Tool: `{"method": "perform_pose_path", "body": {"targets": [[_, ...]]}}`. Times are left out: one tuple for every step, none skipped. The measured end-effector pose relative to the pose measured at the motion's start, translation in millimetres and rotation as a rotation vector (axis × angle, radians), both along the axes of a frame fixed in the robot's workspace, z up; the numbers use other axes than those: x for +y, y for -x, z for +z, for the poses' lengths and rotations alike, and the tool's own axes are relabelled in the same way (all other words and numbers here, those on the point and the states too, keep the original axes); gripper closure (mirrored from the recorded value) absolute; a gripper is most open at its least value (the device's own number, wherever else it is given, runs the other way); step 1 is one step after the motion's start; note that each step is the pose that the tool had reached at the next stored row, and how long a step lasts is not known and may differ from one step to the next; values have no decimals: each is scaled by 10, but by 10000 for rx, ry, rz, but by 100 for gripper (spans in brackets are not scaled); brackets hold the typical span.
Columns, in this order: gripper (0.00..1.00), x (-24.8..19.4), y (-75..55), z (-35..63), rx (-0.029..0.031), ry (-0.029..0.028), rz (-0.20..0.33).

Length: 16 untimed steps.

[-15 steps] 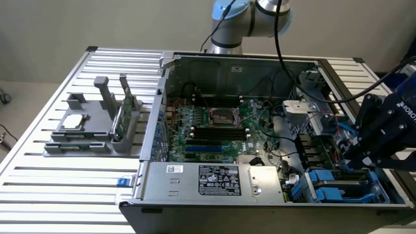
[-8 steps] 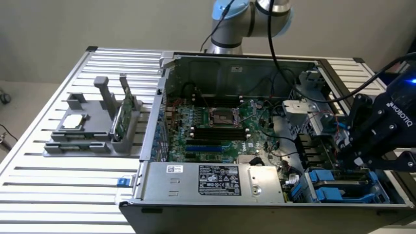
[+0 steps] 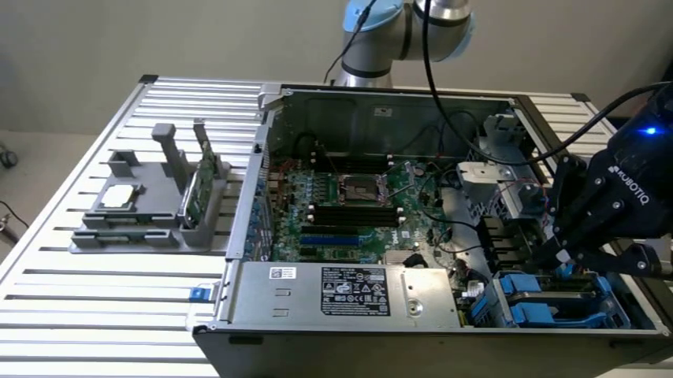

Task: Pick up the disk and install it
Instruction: 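Insert the second disk wire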

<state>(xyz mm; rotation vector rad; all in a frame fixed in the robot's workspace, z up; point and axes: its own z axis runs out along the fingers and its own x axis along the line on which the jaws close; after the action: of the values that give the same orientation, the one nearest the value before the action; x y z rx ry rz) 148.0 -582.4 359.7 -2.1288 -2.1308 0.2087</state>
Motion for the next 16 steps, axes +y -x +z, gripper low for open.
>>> {"method": "perform_pose_path", "body": {"targets": [[89,0,0,0,0,0,0],[89,0,0,0,0,0,1],[89,0,0,0,-1,1,1],[89,0,0,1,0,1,1],[89,0,0,1,0,1,1],[89,0,1,1,0,1,0],[89,0,0,1,0,1,0],[89,0,1,0,-1,0,0],[89,0,1,1,0,1,0],[89,0,1,0,0,0,1],[89,0,1,1,0,0,0],[89,0,1,1,0,1,0],[89,0,1,1,0,0,1],[89,0,1,1,0,1,0],[89,0,1,1,0,0,0],[89,0,1,1,-2,1,0]]}}
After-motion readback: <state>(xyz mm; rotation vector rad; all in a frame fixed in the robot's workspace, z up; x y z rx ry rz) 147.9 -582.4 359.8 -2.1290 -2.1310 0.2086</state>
